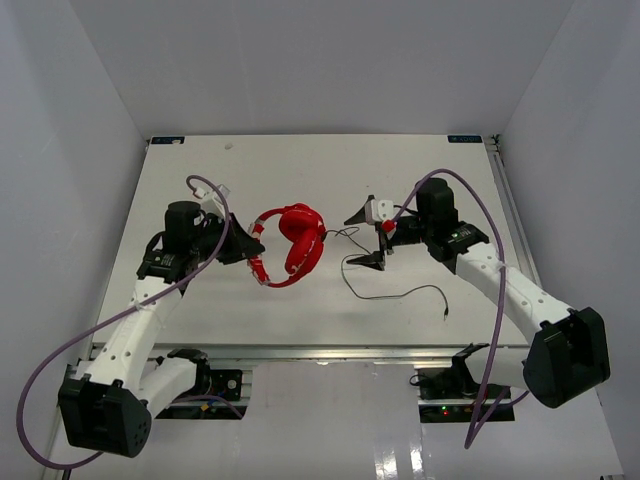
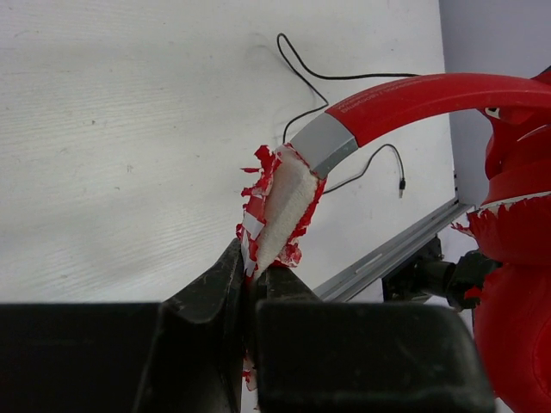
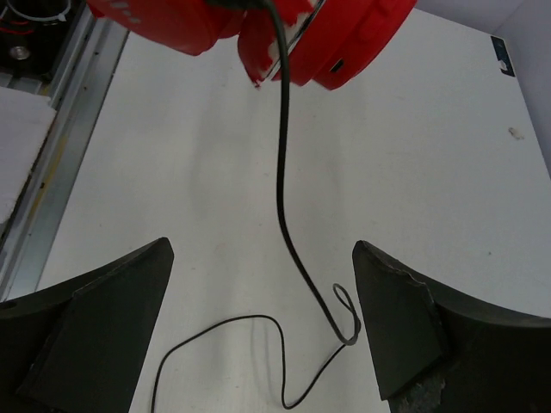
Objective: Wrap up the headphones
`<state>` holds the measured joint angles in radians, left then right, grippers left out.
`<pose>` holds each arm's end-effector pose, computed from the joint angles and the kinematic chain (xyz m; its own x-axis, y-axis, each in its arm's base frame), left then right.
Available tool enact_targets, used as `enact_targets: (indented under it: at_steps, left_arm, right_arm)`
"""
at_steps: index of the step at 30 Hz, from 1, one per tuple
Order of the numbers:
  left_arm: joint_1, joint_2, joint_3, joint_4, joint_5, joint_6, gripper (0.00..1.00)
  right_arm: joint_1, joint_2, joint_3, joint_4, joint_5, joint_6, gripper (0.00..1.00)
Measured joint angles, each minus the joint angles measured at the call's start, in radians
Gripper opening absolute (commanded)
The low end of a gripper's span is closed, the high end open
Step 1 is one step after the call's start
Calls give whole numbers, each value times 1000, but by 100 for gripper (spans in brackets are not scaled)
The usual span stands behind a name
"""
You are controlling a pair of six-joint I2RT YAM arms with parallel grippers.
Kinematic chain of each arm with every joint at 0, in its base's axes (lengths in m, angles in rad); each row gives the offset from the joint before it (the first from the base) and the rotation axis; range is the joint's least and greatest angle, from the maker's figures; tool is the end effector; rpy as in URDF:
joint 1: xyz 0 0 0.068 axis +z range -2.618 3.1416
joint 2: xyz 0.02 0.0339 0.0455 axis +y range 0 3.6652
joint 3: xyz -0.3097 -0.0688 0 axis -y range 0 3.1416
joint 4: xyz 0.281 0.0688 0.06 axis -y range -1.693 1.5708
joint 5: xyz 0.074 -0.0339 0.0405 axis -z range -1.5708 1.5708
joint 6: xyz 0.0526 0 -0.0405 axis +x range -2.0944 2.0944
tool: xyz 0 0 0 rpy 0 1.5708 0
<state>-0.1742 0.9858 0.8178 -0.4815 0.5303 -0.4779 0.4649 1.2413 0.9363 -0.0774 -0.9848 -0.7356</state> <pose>0.2230 -0.0663 0.3117 -0.7801 -0.2656 -0.5665 0.2111 0.7406 -0.6379 0.2498 0.1743 0.3409 0.3827 -0.2232 -0.8965 -0.9199 -0.0027 -0.3921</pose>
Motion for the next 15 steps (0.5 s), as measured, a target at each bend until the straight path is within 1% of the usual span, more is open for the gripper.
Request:
enact_targets:
  at_steps: [6, 7, 10, 13, 15]
  left_arm:
    - [0, -27, 25, -6, 38, -37, 0]
    - [0, -31, 28, -5, 45, -45, 0]
    - [0, -44, 40, -1, 80, -79, 0]
    - [0, -49, 75, 10, 122, -117, 0]
    - [0, -49, 113, 20, 147, -142, 0]
  right_arm:
    - [7, 6, -1, -32, -42, -12, 100]
    - [7, 11, 4, -32, -40, -12, 95]
    - [7, 44, 14, -5, -39, 3, 85]
    - [8, 118, 37, 16, -65, 26, 80]
    - [9, 177, 61, 23, -95, 49, 78]
